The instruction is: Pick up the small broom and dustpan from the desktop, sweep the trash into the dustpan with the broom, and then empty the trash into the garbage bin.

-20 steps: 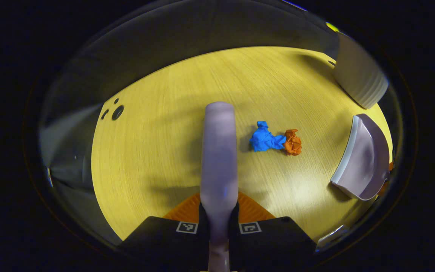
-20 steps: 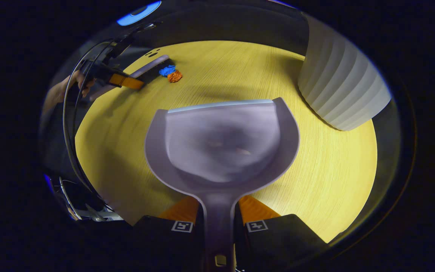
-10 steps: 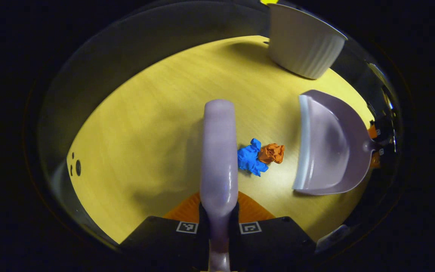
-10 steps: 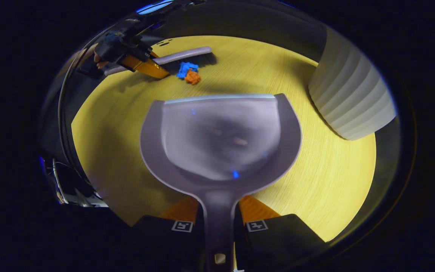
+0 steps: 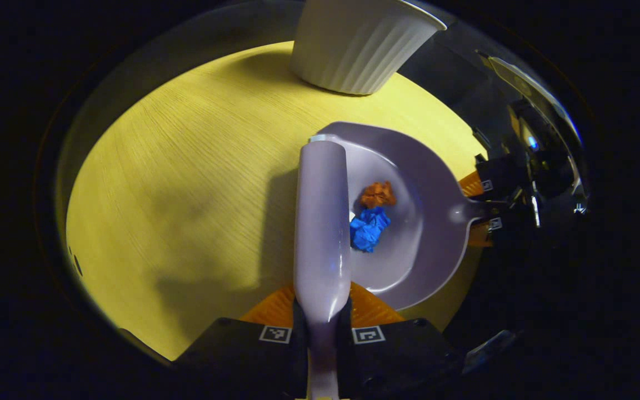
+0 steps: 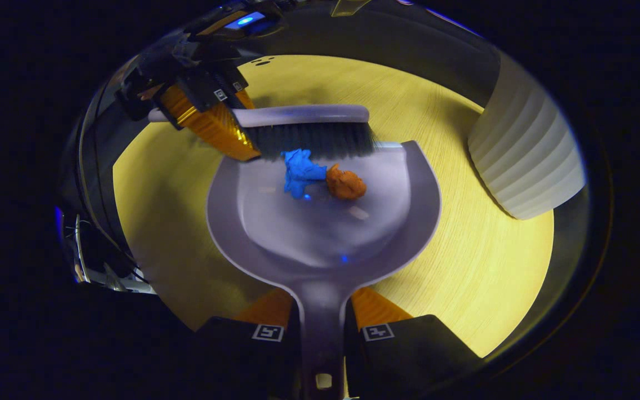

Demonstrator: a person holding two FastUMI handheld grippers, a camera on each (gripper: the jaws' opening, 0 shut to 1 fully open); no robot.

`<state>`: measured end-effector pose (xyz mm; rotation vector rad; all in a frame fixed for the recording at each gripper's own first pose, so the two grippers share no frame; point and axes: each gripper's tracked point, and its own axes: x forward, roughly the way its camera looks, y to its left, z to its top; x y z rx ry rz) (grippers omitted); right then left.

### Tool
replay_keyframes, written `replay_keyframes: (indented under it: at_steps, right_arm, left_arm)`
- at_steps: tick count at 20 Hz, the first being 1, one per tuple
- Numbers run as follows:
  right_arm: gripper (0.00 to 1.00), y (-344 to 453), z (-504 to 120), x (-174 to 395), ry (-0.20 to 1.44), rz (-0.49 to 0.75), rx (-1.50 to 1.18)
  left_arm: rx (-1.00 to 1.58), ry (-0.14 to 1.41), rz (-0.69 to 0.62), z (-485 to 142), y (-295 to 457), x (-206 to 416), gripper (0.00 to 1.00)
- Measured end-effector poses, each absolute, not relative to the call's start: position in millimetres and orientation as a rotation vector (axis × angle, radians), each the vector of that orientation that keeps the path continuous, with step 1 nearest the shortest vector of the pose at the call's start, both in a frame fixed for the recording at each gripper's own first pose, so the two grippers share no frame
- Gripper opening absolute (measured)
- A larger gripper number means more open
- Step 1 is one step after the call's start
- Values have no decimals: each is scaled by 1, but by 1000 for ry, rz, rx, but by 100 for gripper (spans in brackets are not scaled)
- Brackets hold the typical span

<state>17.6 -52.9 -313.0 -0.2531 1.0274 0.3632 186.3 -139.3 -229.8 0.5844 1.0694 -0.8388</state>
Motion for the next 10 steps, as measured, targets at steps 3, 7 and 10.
replay_keyframes:
  at_steps: [3, 7, 10]
  right_arm:
    - [36, -50, -310, 21, 1016, 359, -231]
    - [36, -51, -307, 22, 1008, 353, -224]
    - [36, -53, -307, 23, 1004, 334, -232]
  left_arm:
    - [525, 1026, -765, -234, -138, 182, 25]
    - [318, 956, -669, -216, -125, 167, 25]
    - [188, 884, -568, -206, -102, 155, 25]
